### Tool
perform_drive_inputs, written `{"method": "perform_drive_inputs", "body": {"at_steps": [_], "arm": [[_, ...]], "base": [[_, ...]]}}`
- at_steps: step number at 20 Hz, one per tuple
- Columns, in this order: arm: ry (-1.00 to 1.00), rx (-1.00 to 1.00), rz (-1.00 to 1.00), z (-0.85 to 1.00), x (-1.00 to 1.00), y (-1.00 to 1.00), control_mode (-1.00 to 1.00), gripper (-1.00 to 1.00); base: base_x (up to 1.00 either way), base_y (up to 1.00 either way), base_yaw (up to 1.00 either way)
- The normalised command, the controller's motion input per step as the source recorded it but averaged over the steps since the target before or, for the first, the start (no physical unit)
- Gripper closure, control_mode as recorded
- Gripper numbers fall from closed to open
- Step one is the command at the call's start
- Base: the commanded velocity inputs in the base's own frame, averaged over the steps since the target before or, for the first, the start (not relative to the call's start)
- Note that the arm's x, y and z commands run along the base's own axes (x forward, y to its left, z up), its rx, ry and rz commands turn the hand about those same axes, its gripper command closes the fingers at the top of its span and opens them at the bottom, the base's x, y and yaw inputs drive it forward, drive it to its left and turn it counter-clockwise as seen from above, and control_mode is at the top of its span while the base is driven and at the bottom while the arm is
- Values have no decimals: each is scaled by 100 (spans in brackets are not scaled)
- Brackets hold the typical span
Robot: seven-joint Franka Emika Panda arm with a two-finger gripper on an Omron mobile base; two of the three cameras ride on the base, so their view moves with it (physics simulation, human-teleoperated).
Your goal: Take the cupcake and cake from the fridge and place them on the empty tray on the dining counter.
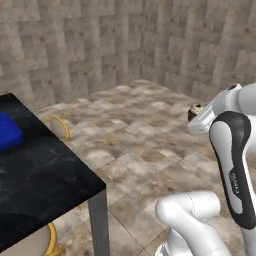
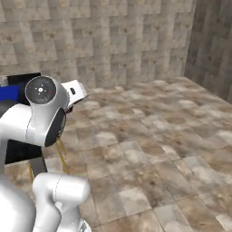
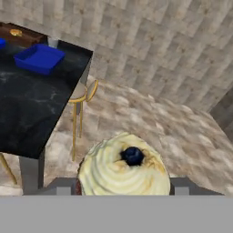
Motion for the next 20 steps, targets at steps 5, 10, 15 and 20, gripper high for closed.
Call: {"method": "perform_drive_inputs", "body": {"at_steps": [5,10,15,20], "arm": [[0,0,0,0,0,0,100,100],[0,0,0,0,0,0,100,100],[0,0,0,0,0,0,100,100],[0,0,0,0,0,0,100,100]], "base": [[93,-5,38],[88,0,39],[84,-20,37],[95,-23,40]]}}
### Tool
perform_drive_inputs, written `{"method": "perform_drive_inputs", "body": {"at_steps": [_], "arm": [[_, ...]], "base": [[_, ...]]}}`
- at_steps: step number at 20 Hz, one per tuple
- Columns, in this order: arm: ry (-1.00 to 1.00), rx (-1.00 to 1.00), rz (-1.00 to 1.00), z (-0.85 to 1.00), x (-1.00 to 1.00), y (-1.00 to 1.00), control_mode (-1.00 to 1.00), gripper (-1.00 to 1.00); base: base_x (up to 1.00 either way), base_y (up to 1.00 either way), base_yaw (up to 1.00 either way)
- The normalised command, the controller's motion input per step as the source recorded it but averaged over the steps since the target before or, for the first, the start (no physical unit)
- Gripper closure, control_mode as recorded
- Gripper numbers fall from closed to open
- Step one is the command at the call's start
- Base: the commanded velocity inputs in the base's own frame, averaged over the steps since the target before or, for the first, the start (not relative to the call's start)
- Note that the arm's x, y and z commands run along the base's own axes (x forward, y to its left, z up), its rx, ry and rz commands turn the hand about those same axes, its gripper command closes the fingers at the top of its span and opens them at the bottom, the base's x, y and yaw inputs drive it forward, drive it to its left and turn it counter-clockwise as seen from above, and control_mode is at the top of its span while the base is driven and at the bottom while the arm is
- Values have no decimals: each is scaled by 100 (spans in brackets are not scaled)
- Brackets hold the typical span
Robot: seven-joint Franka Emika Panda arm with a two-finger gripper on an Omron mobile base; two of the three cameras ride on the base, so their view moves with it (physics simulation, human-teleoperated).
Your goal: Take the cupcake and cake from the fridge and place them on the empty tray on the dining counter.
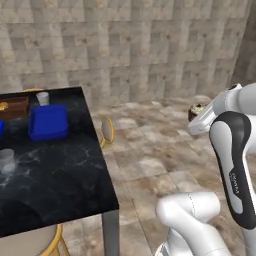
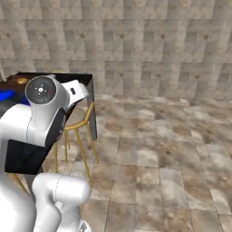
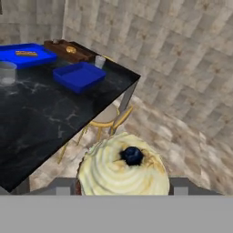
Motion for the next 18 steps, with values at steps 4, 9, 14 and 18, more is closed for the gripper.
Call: {"method": "perform_drive_inputs", "body": {"at_steps": [4,9,14,18], "arm": [[0,0,0,0,0,0,100,100],[0,0,0,0,0,0,100,100],[0,0,0,0,0,0,100,100],[0,0,0,0,0,0,100,100]], "base": [[100,-34,41],[100,-41,36],[99,-42,35],[100,-48,32]]}}
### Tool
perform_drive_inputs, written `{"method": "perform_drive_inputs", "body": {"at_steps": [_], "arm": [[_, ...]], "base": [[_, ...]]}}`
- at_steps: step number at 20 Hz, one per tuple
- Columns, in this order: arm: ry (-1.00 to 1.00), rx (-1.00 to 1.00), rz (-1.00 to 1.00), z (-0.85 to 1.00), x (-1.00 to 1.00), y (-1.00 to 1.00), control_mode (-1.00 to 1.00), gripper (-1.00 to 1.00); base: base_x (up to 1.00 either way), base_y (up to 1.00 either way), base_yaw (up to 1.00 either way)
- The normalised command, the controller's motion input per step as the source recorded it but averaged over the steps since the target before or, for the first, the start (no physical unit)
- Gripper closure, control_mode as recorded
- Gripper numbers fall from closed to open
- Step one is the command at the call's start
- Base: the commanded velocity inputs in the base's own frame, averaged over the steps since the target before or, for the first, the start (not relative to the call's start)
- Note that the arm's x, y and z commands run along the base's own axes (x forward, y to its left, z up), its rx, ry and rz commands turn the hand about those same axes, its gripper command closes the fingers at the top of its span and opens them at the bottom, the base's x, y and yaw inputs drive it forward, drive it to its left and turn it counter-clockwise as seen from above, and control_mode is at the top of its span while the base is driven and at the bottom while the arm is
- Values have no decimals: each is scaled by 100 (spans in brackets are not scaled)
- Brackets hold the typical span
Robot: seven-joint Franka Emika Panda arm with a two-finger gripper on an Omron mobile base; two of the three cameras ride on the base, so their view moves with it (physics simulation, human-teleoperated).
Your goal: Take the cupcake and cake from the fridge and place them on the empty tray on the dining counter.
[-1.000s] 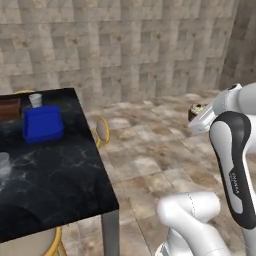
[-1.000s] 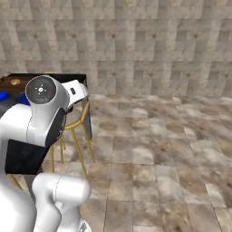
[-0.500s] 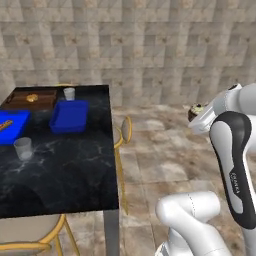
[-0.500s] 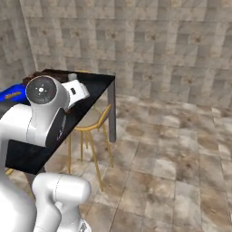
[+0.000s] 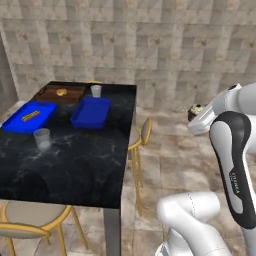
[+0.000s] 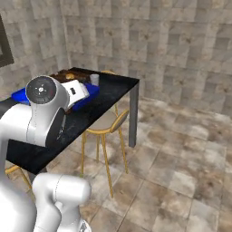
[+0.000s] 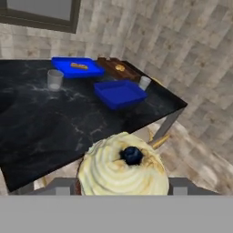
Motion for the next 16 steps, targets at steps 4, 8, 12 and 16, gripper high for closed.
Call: {"method": "perform_drive_inputs", "body": {"at_steps": [4,8,12,16], "arm": [[0,0,0,0,0,0,100,100],[0,0,0,0,0,0,100,100],[0,0,0,0,0,0,100,100],[0,0,0,0,0,0,100,100]], "base": [[96,-55,31],[91,-60,31],[91,-62,31],[89,-64,32]]}}
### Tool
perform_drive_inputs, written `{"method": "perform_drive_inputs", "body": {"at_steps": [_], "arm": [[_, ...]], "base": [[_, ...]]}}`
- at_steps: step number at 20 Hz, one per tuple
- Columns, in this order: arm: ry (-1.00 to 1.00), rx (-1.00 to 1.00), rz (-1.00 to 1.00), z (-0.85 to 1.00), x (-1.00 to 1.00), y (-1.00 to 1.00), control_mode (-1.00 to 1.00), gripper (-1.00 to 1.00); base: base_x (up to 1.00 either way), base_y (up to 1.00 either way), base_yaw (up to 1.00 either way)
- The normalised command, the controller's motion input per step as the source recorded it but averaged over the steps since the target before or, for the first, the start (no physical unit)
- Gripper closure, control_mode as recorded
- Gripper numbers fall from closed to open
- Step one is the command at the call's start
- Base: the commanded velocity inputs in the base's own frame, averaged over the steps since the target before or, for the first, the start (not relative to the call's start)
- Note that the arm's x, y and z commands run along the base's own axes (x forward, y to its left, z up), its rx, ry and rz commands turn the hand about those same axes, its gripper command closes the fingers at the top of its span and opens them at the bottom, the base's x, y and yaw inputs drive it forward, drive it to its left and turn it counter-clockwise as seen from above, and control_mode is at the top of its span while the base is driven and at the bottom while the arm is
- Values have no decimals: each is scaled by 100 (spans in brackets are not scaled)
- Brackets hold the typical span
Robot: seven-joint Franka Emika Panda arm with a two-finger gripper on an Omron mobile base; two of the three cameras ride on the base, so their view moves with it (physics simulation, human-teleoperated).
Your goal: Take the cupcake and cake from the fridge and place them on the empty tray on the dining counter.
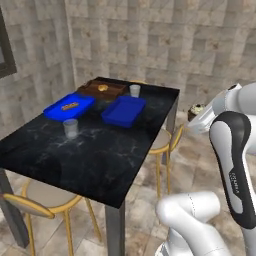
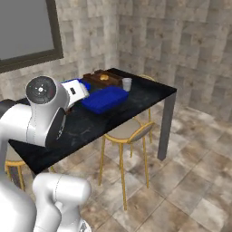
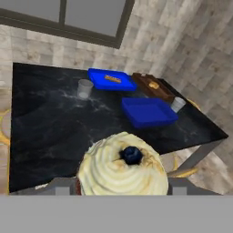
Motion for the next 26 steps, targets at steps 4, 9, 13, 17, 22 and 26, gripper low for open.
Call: {"method": "perform_drive_inputs", "body": {"at_steps": [4,9,13,17,22,26], "arm": [[0,0,0,0,0,0,100,100],[0,0,0,0,0,0,100,100],[0,0,0,0,0,0,100,100],[0,0,0,0,0,0,100,100],[0,0,0,0,0,0,100,100],[0,0,0,0,0,0,100,100]], "base": [[83,-75,30],[74,-92,27],[74,-100,27],[70,-100,27],[57,-100,27],[48,-100,26]]}}
